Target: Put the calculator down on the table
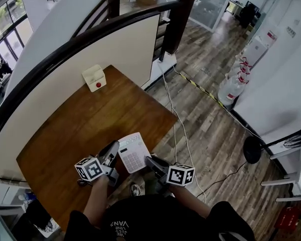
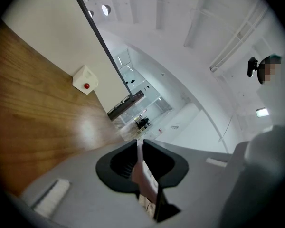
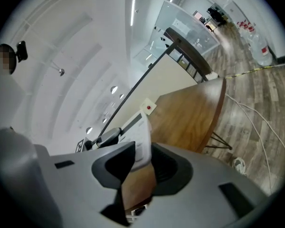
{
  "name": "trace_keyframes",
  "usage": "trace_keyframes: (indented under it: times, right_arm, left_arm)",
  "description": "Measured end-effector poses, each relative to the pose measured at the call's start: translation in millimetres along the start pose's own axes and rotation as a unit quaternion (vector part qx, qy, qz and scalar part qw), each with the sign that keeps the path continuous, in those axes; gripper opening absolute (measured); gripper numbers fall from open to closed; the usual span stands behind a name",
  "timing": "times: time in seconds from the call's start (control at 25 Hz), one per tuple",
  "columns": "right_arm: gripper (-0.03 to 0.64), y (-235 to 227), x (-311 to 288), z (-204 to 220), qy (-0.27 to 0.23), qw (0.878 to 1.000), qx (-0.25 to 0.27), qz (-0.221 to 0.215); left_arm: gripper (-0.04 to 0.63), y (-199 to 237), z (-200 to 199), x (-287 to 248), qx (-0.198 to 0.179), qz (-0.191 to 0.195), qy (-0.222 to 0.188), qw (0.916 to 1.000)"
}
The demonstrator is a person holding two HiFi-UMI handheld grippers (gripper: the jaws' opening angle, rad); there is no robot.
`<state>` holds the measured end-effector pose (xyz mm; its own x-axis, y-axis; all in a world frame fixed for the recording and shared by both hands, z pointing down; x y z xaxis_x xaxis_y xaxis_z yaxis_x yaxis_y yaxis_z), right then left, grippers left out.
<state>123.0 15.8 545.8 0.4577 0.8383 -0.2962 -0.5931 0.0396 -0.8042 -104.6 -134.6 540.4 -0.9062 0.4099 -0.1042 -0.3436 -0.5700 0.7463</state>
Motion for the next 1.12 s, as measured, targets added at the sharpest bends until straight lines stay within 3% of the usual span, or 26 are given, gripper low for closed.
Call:
trace_keyframes:
  times: [0.6, 1.12]
  right_arm:
    - [0.098, -48.4, -93.7, -123.0, 0.125, 0.989, 0.057, -0.044]
    - [0.098, -84.8, -157.7, -175.1, 0.186, 0.977, 0.086, -0.058]
  left_arm:
    - [0.048, 45.1, -50.6, -76.6, 0.009, -0.070, -0.058, 0.9958]
    - [0.048, 84.1, -73.8, -122.3, 0.000, -0.123, -0.075, 0.9895]
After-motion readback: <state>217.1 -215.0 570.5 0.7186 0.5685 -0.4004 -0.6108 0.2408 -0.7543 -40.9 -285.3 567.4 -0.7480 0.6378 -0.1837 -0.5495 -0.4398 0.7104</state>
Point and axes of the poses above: the fingertips, and each gripper's own axes: x backward along the fingers, y to its left, z out of its underside, the point moved 9 cm from there along x, backward along the fingers, and after that the axes turned 3 degrees about -x, right-handed, at the moved point
